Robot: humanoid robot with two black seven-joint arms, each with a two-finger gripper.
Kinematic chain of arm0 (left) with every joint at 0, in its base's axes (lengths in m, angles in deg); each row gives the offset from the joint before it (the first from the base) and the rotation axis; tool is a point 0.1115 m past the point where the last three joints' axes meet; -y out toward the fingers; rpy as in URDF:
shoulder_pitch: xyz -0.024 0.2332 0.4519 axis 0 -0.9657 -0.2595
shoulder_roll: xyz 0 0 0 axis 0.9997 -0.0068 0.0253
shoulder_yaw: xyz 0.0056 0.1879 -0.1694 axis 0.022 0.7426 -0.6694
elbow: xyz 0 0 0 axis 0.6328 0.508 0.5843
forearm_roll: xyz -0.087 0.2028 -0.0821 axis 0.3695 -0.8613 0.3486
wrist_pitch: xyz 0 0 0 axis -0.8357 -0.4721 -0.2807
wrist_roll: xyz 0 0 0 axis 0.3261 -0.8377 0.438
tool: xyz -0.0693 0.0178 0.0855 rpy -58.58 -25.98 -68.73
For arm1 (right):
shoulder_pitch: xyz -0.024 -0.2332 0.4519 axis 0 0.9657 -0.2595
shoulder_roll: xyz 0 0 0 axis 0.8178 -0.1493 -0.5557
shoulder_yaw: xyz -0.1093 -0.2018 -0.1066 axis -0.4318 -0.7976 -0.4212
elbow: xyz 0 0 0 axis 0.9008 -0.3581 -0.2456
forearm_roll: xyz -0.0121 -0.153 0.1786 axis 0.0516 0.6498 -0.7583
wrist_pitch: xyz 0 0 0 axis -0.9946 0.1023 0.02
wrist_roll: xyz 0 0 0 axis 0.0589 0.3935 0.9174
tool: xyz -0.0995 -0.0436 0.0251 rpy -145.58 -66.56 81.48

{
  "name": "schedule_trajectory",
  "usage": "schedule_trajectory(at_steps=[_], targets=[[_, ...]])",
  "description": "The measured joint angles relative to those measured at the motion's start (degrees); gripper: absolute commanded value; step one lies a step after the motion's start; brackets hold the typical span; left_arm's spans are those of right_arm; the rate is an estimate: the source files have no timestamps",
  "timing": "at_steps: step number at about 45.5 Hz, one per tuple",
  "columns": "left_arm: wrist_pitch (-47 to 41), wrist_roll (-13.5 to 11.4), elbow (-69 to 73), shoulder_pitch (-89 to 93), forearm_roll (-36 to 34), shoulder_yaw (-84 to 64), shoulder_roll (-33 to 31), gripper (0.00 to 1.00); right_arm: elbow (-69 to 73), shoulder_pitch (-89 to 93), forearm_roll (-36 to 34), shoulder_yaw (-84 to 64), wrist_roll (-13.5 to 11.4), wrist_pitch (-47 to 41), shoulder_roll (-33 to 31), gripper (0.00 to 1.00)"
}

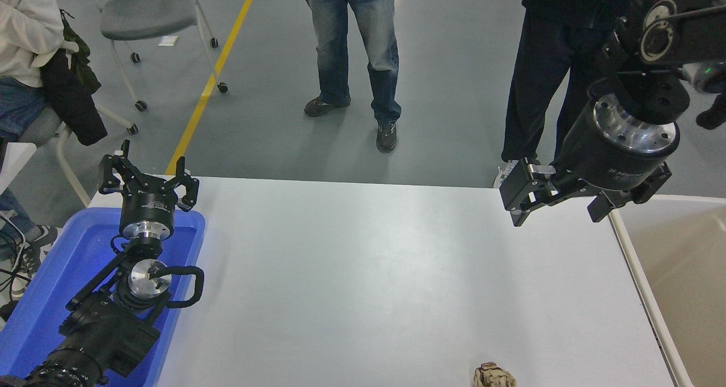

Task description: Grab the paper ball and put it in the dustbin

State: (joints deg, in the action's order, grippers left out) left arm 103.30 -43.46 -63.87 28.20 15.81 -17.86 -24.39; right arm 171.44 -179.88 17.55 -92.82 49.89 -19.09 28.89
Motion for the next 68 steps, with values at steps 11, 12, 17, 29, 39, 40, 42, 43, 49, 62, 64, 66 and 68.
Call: schedule_trajectory(at_steps=[11, 12, 17, 29, 39, 40, 42, 43, 49, 62, 64, 66, 68], targets=[[0.00, 0.00, 0.00, 0.00, -0.02, 0.00, 0.01, 0.99, 0.00, 0.12, 0.12, -0.01, 0.04, 0.00, -0.04, 1.00], [0.00, 0.00, 0.00, 0.00, -0.02, 0.00, 0.03, 0.99, 0.00, 0.13, 0.13, -0.01, 0.04, 0.00, -0.05, 1.00], [0.00, 0.00, 0.05, 0.00, 0.03, 0.00, 0.06, 0.99, 0.00, 0.17, 0.15, -0.01, 0.05, 0.00, -0.07, 1.00], [0.00, 0.00, 0.06, 0.00, 0.05, 0.02, 0.10, 0.99, 0.00, 0.21, 0.17, 0.05, 0.05, 0.00, -0.21, 1.00], [0.00, 0.00, 0.05, 0.00, 0.06, 0.02, 0.11, 0.99, 0.00, 0.13, 0.03, 0.29, 0.07, 0.00, -0.08, 1.00], [0.00, 0.00, 0.05, 0.00, 0.06, 0.02, 0.11, 0.99, 0.00, 0.09, 0.03, 0.32, 0.07, 0.00, -0.07, 1.00], [0.00, 0.00, 0.05, 0.00, 0.06, 0.02, 0.12, 0.99, 0.00, 0.07, 0.01, 0.36, 0.09, 0.00, -0.03, 1.00], [0.00, 0.00, 0.05, 0.00, 0.06, 0.02, 0.12, 0.99, 0.00, 0.07, 0.00, 0.37, 0.09, 0.00, -0.02, 1.00], [0.00, 0.00, 0.05, 0.00, 0.06, 0.02, 0.14, 0.99, 0.00, 0.03, 0.00, 0.45, 0.11, 0.00, -0.12, 1.00], [0.00, 0.00, 0.05, 0.00, 0.06, 0.01, 0.16, 0.99, 0.00, 1.26, 0.84, 0.47, 0.15, 0.01, -0.56, 1.00], [0.00, 0.00, 0.05, 0.00, 0.06, 0.01, 0.16, 0.99, 0.00, 1.82, 0.92, 0.59, 0.18, 0.19, -0.55, 1.00], [0.00, 0.00, 0.05, 0.00, 0.06, 0.01, 0.16, 0.99, 0.04, 2.39, 0.98, 0.72, 0.23, 0.54, -0.47, 1.00], [0.00, 0.00, 0.05, 0.00, 0.06, 0.01, 0.17, 0.99, 0.13, 3.31, 1.04, 0.88, 0.35, 1.15, -0.16, 1.00]])
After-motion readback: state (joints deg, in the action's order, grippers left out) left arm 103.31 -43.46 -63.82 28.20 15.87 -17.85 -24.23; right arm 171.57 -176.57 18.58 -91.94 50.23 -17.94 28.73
